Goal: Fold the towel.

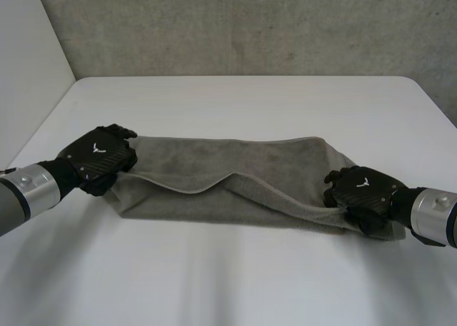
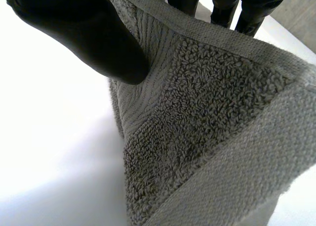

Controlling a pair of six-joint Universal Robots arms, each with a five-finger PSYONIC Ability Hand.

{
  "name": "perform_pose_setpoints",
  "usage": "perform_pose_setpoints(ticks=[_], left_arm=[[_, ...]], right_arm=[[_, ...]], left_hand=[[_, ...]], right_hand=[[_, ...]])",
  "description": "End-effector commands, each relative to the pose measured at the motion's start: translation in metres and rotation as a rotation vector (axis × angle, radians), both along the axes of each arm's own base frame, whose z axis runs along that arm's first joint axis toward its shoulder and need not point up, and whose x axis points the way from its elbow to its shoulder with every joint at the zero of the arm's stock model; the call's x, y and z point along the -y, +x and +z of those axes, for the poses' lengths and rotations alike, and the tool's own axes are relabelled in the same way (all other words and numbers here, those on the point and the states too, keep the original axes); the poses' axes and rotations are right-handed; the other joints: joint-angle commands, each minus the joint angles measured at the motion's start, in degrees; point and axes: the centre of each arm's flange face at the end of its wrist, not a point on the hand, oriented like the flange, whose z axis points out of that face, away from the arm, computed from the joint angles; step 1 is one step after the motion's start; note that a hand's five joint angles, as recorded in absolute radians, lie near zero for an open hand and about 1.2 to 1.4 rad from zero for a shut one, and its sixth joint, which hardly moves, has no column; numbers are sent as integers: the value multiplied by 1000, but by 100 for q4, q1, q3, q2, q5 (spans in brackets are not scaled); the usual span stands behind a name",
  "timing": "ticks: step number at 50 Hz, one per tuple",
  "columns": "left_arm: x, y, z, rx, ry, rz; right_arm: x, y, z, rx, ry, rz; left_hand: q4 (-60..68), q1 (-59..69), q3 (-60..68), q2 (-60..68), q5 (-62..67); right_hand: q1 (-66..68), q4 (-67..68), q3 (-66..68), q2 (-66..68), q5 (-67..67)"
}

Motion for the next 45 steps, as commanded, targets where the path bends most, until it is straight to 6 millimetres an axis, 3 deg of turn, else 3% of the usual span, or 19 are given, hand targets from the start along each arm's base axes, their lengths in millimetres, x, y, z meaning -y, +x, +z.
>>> perform_pose_setpoints(ticks=[1, 11, 13, 15, 16, 17, 18, 20, 21, 22, 23, 24, 26, 28, 30, 31, 33, 40, 45], left_arm=[[2, 5, -15, 38, 48, 68], [-4, 5, -20, 65, 151, 97], [3, 5, -19, 66, 137, 97], [25, 5, -12, 72, 81, 102], [25, 5, -12, 72, 80, 102], [35, 2, -6, 71, 40, 100], [43, -3, 3, 67, 0, 95], [52, -10, 15, 61, -54, 89], [60, -16, 30, 50, -117, 89], [60, -16, 30, 50, -118, 89], [67, -22, 45, 29, -182, 99], [71, -26, 56, 5, -232, 110], [74, -31, 64, -23, -268, 122], [73, -36, 72, -56, -299, 129], [66, -39, 102, -130, -375, 148], [66, -39, 103, -130, -376, 148], [54, -36, 124, -198, -399, 159], [36, -34, 137, -248, -395, 165], [30, -29, 134, -242, -378, 173]], right_arm=[[-6, -1, -3, -5, 27, -9], [-8, 1, 4, -16, 13, 35], [1, 3, 10, -28, -43, 54], [12, 5, 17, -42, -108, 76], [27, 7, 25, -47, -173, 97], [47, 11, 37, -49, -255, 113], [47, 11, 37, -49, -256, 113], [72, 28, 70, -25, -415, 141], [72, 28, 70, -25, -415, 141], [81, 31, 86, -10, -479, 134], [86, 33, 97, 8, -524, 127], [86, 33, 98, 8, -524, 127], [93, 35, 114, 44, -591, 107], [95, 35, 121, 61, -614, 87], [95, 34, 129, 81, -636, 65], [93, 33, 139, 102, -663, 41], [89, 33, 149, 126, -689, 26], [70, 27, 173, 201, -755, -13], [61, 25, 171, 207, -731, -16]], left_hand=[[-288, 826, -246, 505, 433], [-288, 826, -246, 505, 433], [-288, 826, -246, 505, 433], [-288, 826, -246, 505, 433], [-288, 826, -246, 505, 433], [-288, 826, -246, 505, 433], [-288, 826, -246, 505, 433], [-288, 826, -246, 505, 433], [-288, 826, -246, 505, 433], [-288, 826, -246, 505, 433], [-288, 826, -246, 505, 433], [-288, 826, -246, 505, 433], [-288, 826, -246, 505, 433], [-288, 826, -246, 505, 433], [-288, 826, -246, 505, 433], [-288, 826, -246, 505, 433], [-288, 826, -246, 505, 433], [-288, 826, -246, 505, 433], [-288, 826, -246, 505, 433]], right_hand=[[492, -342, -38, 356, 197], [492, -342, -38, 356, 197], [492, -342, -38, 356, 197], [492, -342, -38, 356, 197], [492, -342, -38, 356, 197], [492, -342, -38, 356, 197], [492, -342, -38, 356, 197], [492, -342, -38, 356, 197], [492, -342, -38, 356, 197], [492, -342, -38, 356, 197], [492, -342, -38, 356, 197], [492, -342, -38, 356, 197], [492, -342, -38, 356, 197], [492, -342, -38, 356, 197], [492, -342, -38, 356, 197], [492, -342, -38, 356, 197], [492, -342, -38, 356, 197], [492, -342, -38, 356, 197], [492, -342, -38, 356, 197]])
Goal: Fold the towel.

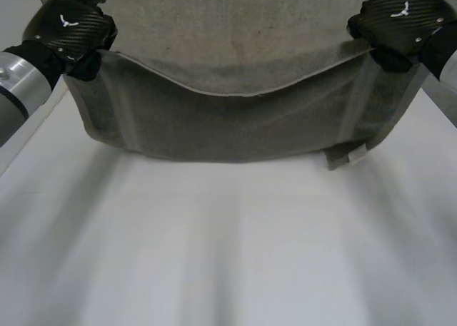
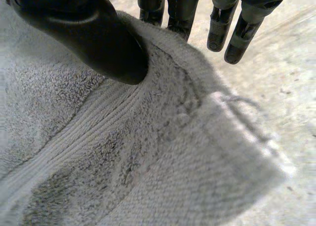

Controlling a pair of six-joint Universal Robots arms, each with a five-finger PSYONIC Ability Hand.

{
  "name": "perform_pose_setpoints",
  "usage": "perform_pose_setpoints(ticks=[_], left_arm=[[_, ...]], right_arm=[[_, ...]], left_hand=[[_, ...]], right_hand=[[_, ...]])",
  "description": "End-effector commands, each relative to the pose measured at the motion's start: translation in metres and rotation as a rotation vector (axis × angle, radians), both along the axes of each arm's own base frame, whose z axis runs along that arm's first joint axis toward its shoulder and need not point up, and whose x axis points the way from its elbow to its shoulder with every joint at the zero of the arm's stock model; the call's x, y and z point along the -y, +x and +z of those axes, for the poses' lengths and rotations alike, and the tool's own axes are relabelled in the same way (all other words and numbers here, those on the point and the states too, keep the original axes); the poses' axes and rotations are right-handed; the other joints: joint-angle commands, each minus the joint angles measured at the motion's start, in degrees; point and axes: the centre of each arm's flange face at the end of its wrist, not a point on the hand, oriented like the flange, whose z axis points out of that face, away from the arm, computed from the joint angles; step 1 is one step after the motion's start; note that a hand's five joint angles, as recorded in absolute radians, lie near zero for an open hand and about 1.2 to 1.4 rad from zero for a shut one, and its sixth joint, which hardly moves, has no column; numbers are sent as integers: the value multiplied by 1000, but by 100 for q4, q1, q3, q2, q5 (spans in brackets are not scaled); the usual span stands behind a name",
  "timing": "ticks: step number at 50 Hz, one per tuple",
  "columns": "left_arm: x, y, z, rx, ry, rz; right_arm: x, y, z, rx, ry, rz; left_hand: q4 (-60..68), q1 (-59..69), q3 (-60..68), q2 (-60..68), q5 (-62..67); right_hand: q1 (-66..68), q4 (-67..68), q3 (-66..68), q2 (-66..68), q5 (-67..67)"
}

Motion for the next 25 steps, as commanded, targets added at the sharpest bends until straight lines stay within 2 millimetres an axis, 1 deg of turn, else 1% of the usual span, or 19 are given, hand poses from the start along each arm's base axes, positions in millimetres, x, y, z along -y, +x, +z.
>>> perform_pose_setpoints(ticks=[1, 2, 4, 5, 6, 9, 13, 14, 15, 16, 17, 18, 19, 20, 21, 22, 23, 25], left_arm=[[-10, 7, -7, 4, 39, 11], [-10, 7, -7, 4, 39, 11], [-11, 15, -15, 13, 66, 28], [-11, 15, -15, 13, 67, 28], [-11, 19, -18, 14, 80, 39], [-14, 25, -25, 16, 111, 54], [-18, 32, -30, 17, 134, 73], [-20, 35, -31, 16, 142, 80], [-24, 37, -32, 16, 149, 82], [-24, 37, -32, 16, 149, 82], [-29, 39, -32, 17, 155, 75], [-34, 40, -33, 18, 161, 68], [-34, 40, -33, 18, 161, 68], [-38, 41, -32, 18, 165, 60], [-38, 41, -32, 18, 165, 60], [-42, 43, -33, 18, 173, 57], [-45, 45, -32, 17, 177, 55], [-47, 48, -31, 15, 178, 58]], right_arm=[[-14, -4, 0, 16, 17, 0], [-16, -4, -2, 14, 26, -3], [-18, -5, -5, 14, 43, -3], [-21, -6, -7, 13, 55, -6], [-23, -6, -12, 12, 72, -6], [-26, -7, -16, 9, 89, -8], [-37, -8, -26, 5, 138, -7], [-41, -8, -29, 4, 150, -3], [-41, -8, -29, 4, 150, -2], [-46, -8, -33, 2, 165, 2], [-50, -11, -38, 2, 184, 2], [-50, -11, -38, 2, 184, 2], [-51, -16, -41, 3, 196, -7], [-53, -22, -45, 5, 216, -15], [-53, -22, -45, 5, 216, -15], [-56, -27, -49, 7, 233, -16], [-56, -27, -49, 7, 233, -16], [-64, -32, -51, 14, 262, -9]], left_hand=[[-288, 799, -246, 438, 431], [-288, 799, -246, 438, 431], [-288, 799, -246, 438, 431], [-288, 799, -246, 438, 431], [-288, 799, -246, 438, 431], [-288, 799, -246, 438, 431], [-288, 799, -246, 438, 431], [-288, 799, -246, 438, 431], [-288, 799, -246, 438, 431], [-288, 799, -246, 438, 431], [-288, 799, -246, 438, 431], [-288, 799, -246, 438, 431], [-288, 799, -246, 438, 431], [-288, 799, -246, 438, 431], [-288, 799, -246, 438, 431], [-288, 799, -246, 438, 431], [-288, 799, -246, 438, 431], [-288, 799, -246, 438, 431]], right_hand=[[492, -342, -38, 355, 197], [492, -342, -38, 355, 197], [492, -342, -38, 355, 197], [492, -342, -38, 355, 197], [492, -342, -38, 355, 197], [492, -342, -38, 355, 197], [492, -342, -38, 355, 197], [492, -342, -38, 355, 197], [492, -342, -38, 355, 197], [492, -342, -38, 355, 197], [492, -342, -38, 355, 197], [492, -342, -38, 355, 197], [492, -342, -38, 355, 197], [492, -342, -38, 355, 197], [492, -342, -38, 355, 197], [492, -342, -38, 355, 197], [492, -342, -38, 355, 197], [492, -342, -38, 355, 197]])
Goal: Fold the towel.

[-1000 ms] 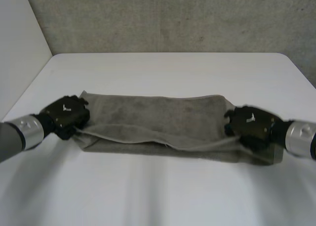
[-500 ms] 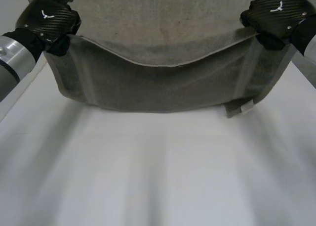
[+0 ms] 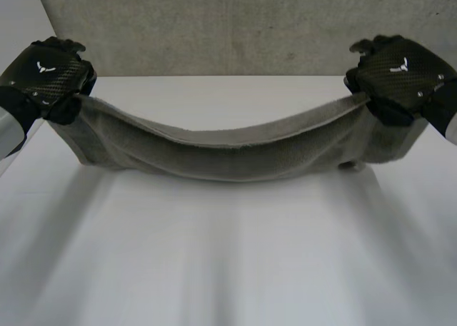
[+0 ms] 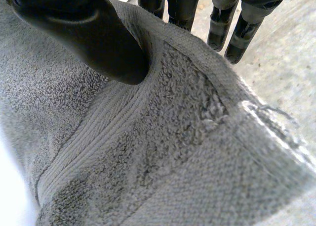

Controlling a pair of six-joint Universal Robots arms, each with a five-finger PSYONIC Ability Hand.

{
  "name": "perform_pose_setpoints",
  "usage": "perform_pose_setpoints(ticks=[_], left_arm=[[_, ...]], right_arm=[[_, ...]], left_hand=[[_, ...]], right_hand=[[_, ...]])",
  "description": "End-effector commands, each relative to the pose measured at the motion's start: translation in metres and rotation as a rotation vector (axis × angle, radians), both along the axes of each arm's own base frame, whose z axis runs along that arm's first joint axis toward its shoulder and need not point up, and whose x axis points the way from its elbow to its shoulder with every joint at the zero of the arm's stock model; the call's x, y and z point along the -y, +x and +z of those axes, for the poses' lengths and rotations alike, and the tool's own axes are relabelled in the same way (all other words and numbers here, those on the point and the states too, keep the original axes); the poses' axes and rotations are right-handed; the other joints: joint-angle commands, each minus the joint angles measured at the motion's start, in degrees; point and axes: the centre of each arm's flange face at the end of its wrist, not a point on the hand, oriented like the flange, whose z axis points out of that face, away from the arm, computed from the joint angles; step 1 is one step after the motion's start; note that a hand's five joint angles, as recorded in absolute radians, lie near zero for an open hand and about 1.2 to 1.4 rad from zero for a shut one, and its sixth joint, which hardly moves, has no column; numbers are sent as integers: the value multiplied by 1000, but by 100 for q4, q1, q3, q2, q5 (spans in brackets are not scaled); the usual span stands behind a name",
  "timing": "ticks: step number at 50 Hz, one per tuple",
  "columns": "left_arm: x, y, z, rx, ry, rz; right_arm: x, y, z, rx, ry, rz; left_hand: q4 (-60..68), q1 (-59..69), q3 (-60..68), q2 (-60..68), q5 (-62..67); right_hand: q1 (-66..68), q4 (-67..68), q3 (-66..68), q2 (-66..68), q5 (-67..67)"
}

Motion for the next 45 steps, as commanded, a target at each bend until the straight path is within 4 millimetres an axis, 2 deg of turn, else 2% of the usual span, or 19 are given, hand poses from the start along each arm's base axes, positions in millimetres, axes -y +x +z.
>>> perform_pose_setpoints(ticks=[1, 8, 17, 20, 22, 25, 29, 31, 32, 33, 34, 35, 36, 37, 38, 39, 40, 41, 45], left_arm=[[-16, 10, 3, -6, 12, -6], [-19, 13, 16, -8, -19, 1], [-12, 10, 27, -25, -50, -10], [1, 7, 12, -40, 4, -21], [13, 1, 6, -48, 13, -37], [33, -16, -5, -69, 38, -74], [56, -31, -8, -98, 28, -89], [77, -43, 9, -149, -36, -74], [77, -43, 9, -149, -36, -74], [82, -45, 26, -187, -92, -59], [82, -45, 26, -187, -92, -59], [83, -44, 48, -244, -155, -45], [79, -41, 74, -309, -231, -43], [79, -41, 74, -310, -232, -43], [71, -36, 102, -372, -315, -56], [59, -33, 124, -428, -378, -85], [59, -33, 124, -429, -379, -85], [49, -30, 135, -466, -412, -111], [40, -25, 133, -483, -422, -153]], right_arm=[[-14, -15, -11, 11, 65, -2], [-32, -15, 6, 21, 94, 24], [-21, -15, 31, 67, 56, 27], [0, -14, 19, 61, 77, 31], [29, -9, 7, 57, 70, 42], [43, -5, 3, 54, 51, 48], [88, 12, 5, 53, -56, 43], [100, 16, 18, 59, -131, 23], [105, 18, 43, 84, -229, -7], [105, 21, 72, 119, -340, -35], [105, 21, 73, 119, -341, -35], [101, 22, 100, 177, -430, -46], [101, 22, 100, 178, -431, -46], [89, 24, 124, 250, -487, -35], [77, 23, 144, 323, -508, -3], [77, 23, 144, 324, -508, -3], [67, 20, 154, 376, -489, 38], [64, 16, 149, 409, -432, 77], [71, 2, 125, 408, -334, 103]], left_hand=[[-288, 798, -246, 421, 431], [-288, 798, -246, 421, 431], [-288, 798, -246, 421, 431], [-288, 798, -246, 421, 431], [-288, 798, -246, 421, 431], [-288, 798, -246, 421, 431], [-288, 798, -246, 421, 431], [-288, 798, -246, 421, 431], [-288, 798, -246, 421, 431], [-288, 798, -246, 421, 431], [-288, 798, -246, 421, 431], [-288, 798, -246, 421, 431], [-288, 798, -246, 421, 431], [-288, 798, -246, 421, 431], [-288, 798, -246, 421, 431], [-288, 798, -246, 421, 431], [-288, 798, -246, 421, 431], [-288, 798, -246, 421, 431], [-288, 798, -246, 421, 431]], right_hand=[[491, -342, -38, 355, 197], [491, -342, -38, 355, 197], [491, -342, -38, 355, 197], [491, -342, -38, 355, 197], [491, -342, -38, 355, 197], [491, -342, -38, 355, 197], [491, -342, -38, 355, 197], [491, -342, -38, 355, 197], [491, -342, -38, 355, 197], [491, -342, -38, 355, 197], [491, -342, -38, 355, 197], [491, -342, -38, 355, 197], [491, -342, -38, 355, 197], [491, -342, -38, 355, 197], [491, -342, -38, 355, 197], [491, -342, -38, 355, 197], [491, -342, -38, 355, 197], [491, -342, -38, 355, 197], [491, -342, -38, 355, 197]])
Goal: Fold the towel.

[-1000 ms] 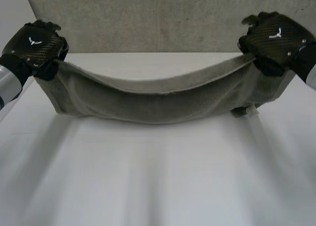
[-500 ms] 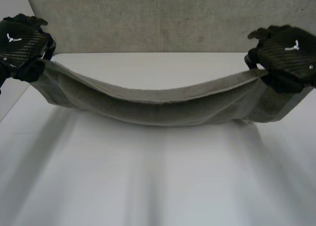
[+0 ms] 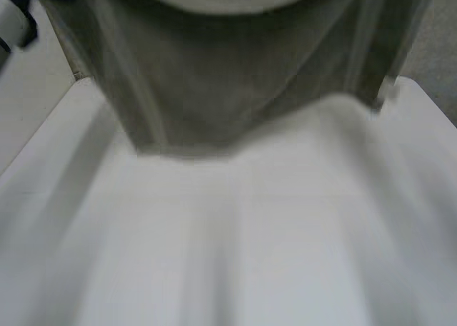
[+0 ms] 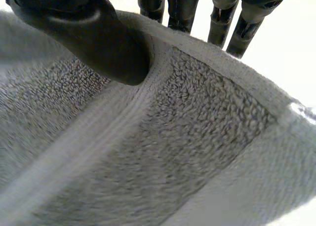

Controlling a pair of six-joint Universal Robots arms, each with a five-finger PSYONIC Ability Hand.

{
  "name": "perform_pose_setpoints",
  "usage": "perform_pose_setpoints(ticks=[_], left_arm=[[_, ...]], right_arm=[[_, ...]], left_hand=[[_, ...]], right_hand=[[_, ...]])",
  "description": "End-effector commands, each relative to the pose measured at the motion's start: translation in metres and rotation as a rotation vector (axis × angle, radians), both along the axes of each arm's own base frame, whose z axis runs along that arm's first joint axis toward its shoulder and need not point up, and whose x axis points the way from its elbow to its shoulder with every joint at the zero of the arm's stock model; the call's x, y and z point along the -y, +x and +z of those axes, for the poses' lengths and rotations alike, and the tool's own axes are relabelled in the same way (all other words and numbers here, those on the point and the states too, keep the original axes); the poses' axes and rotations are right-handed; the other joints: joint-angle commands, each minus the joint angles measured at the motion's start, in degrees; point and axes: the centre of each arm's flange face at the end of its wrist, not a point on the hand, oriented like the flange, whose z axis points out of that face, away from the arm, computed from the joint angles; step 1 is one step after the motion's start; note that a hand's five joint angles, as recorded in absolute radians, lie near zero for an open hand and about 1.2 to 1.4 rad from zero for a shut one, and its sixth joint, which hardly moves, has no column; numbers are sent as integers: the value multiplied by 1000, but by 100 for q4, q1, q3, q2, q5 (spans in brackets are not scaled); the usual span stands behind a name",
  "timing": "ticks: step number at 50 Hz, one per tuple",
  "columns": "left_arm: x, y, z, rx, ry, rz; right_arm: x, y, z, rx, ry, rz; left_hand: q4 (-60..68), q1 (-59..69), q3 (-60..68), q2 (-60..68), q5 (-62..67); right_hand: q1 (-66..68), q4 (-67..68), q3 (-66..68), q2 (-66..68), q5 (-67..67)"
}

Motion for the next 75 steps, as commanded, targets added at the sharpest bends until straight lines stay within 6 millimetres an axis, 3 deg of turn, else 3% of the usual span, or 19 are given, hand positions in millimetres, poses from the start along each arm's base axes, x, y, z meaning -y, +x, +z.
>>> perform_pose_setpoints(ticks=[1, 11, 13, 15, 16, 17, 18, 20, 26, 32, 37, 45, 49, 51, 56, 59, 61, 72, 75], left_arm=[[-29, 14, 21, -70, -105, -76], [-28, 16, -34, -15, 55, -113], [-28, 25, -61, 19, 133, -106], [-29, 28, -74, 45, 164, -109], [-29, 28, -74, 45, 165, -109], [-31, 32, -88, 72, 195, -111], [-34, 34, -101, 96, 226, -113], [-38, 36, -114, 122, 255, -114], [-60, 37, -151, 171, 413, -122], [-88, 38, -150, 224, 507, -126], [-107, 42, -133, 241, 530, -130], [-118, 53, -116, 226, 537, -120], [-114, 53, -122, 224, 550, -128], [-103, 53, -140, 215, 623, -141], [-78, 43, -163, 217, 708, -190], [-64, 34, -179, 226, 751, -208], [-57, 31, -186, 232, 767, -201], [-11, 24, -203, 253, 762, -99], [-4, 23, -207, 253, 757, -98]], right_arm=[[-14, -19, -17, 44, 130, 138], [-18, -38, -72, -4, 294, 122], [-20, -41, -85, -18, 334, 131], [-28, -49, -107, -49, 398, 151], [-28, -49, -107, -49, 398, 151], [-32, -53, -121, -62, 434, 158], [-32, -53, -121, -62, 434, 158], [-44, -55, -144, -89, 487, 179], [-70, -54, -174, -114, 572, 212], [-84, -62, -166, -114, 590, 206], [-105, -73, -135, -115, 594, 214], [-114, -82, -122, -122, 581, 225], [-101, -88, -133, -107, 612, 217], [-90, -88, -145, -91, 653, 230], [-58, -55, -183, -104, 763, 277], [-50, -51, -193, -111, 790, 266], [-33, -52, -213, -136, 840, 226], [-21, -39, -259, -352, 947, 112], [-18, -38, -263, -358, 952, 94]], left_hand=[[-288, 773, -246, 389, 431], [-288, 773, -246, 389, 431], [-288, 773, -246, 389, 431], [-288, 773, -246, 389, 431], [-288, 773, -246, 389, 431], [-288, 773, -246, 389, 431], [-288, 773, -246, 389, 431], [-288, 773, -246, 389, 431], [-288, 773, -246, 389, 431], [-288, 773, -246, 389, 431], [-288, 773, -246, 389, 431], [-288, 773, -246, 389, 431], [-288, 773, -246, 389, 431], [-288, 773, -246, 389, 431], [-288, 773, -246, 389, 431], [-288, 773, -246, 389, 431], [-288, 773, -246, 389, 431], [-288, 773, -246, 389, 431], [-288, 773, -246, 389, 431]], right_hand=[[482, -342, -38, 353, 197], [482, -342, -38, 353, 197], [482, -342, -38, 353, 197], [482, -342, -38, 353, 197], [482, -342, -38, 353, 197], [482, -342, -38, 353, 197], [482, -342, -38, 353, 197], [482, -342, -38, 353, 197], [482, -342, -38, 353, 197], [482, -342, -38, 353, 197], [482, -342, -38, 353, 197], [482, -342, -38, 353, 197], [482, -342, -38, 353, 197], [482, -342, -38, 353, 197], [482, -342, -38, 353, 197], [482, -342, -38, 353, 197], [482, -342, -38, 353, 197], [482, -342, -38, 353, 197], [482, -342, -38, 353, 197]])
